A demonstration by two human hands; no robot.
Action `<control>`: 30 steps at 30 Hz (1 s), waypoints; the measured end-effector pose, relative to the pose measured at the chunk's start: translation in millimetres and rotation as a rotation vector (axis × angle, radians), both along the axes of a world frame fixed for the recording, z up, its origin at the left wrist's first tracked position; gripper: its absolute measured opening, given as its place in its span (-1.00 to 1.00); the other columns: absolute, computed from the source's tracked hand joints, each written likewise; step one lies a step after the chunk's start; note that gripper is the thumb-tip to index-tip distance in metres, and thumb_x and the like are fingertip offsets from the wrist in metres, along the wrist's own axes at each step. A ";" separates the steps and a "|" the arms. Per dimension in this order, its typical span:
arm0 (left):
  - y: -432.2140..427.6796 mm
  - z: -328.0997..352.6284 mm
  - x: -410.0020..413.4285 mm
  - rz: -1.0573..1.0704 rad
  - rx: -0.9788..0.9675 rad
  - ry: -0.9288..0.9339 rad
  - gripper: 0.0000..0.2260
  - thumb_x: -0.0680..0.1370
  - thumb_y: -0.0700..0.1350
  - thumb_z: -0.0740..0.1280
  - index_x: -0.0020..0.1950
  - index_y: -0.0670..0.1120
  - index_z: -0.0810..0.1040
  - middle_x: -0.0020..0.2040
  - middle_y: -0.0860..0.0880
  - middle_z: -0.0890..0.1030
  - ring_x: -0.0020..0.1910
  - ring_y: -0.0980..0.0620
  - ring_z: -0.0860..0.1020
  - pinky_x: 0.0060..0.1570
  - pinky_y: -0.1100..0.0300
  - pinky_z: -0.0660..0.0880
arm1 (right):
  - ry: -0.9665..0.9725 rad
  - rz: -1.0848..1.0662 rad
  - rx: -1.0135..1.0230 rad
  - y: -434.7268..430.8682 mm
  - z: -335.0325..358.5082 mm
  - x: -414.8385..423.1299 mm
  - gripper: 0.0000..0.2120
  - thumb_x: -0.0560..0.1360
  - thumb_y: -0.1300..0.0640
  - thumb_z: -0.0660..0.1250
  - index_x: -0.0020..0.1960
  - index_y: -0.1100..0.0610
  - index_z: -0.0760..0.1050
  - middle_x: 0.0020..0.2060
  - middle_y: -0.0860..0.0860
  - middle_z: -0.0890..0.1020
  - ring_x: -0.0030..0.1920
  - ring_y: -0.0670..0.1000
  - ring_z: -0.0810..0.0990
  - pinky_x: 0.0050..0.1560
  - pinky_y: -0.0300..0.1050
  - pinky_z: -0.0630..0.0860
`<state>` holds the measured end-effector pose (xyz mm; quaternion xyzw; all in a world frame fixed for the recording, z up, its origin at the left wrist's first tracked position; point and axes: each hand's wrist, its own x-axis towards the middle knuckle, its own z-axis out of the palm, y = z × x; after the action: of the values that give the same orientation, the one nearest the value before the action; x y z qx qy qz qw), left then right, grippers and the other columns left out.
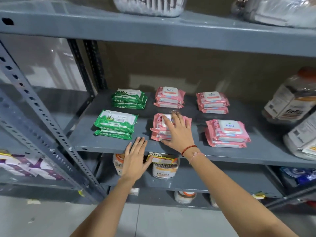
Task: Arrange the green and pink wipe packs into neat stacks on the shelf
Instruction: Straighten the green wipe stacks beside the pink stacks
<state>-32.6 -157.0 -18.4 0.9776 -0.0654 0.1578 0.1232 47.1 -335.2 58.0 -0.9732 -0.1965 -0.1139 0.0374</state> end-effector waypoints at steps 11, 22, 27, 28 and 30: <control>0.2 0.0 -0.1 -0.007 0.025 -0.004 -0.40 0.53 0.22 -0.02 0.44 -0.13 0.24 0.47 -0.08 0.28 0.48 -0.01 0.15 0.45 0.06 -0.08 | -0.032 0.020 -0.040 -8.4 -0.3 6.8 -0.20 0.38 -0.23 0.33 0.50 -0.03 0.06 0.49 0.14 0.14 0.50 0.17 0.04 0.41 0.26 0.12; -29.6 16.0 -2.4 -0.061 -0.213 -0.165 -0.47 0.57 0.18 -0.01 0.40 -0.12 0.31 0.44 -0.10 0.33 0.47 0.06 0.10 0.46 0.05 -0.03 | -0.107 -0.010 0.186 -59.2 17.1 -8.3 -0.18 0.37 -0.32 0.29 0.49 0.01 0.13 0.49 0.14 0.19 0.51 0.17 0.08 0.43 0.33 0.00; -99.8 34.9 2.7 -0.287 -0.274 -0.200 -0.60 0.56 0.03 0.13 0.37 -0.08 0.35 0.42 -0.06 0.35 0.44 0.11 0.13 0.45 0.15 -0.04 | -0.207 -0.134 0.262 -114.3 28.8 -12.0 -0.20 0.34 -0.38 0.15 0.42 0.10 0.30 0.39 0.21 0.36 0.42 0.23 0.29 0.40 0.30 0.14; -115.3 36.4 4.3 -0.334 -0.273 -0.175 -0.59 0.56 0.02 0.15 0.38 -0.09 0.33 0.43 -0.05 0.33 0.45 0.09 0.13 0.46 0.15 -0.03 | -0.208 -0.170 0.265 -129.0 28.5 -13.1 -0.19 0.33 -0.38 0.15 0.41 0.11 0.32 0.37 0.22 0.38 0.40 0.24 0.31 0.39 0.31 0.15; -139.4 34.5 7.1 -0.397 -0.243 -0.110 -0.57 0.56 -0.02 0.19 0.41 -0.13 0.30 0.46 -0.08 0.27 0.47 0.03 0.12 0.47 0.10 0.00 | -0.162 -0.214 0.259 -153.8 23.8 -14.7 -0.17 0.31 -0.40 0.16 0.41 0.10 0.32 0.37 0.22 0.37 0.41 0.24 0.29 0.40 0.31 0.12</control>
<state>-25.4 -296.4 16.1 0.9135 -0.2436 0.1902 0.2647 32.4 -489.1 81.8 -0.9632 -0.0779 -0.2195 0.1343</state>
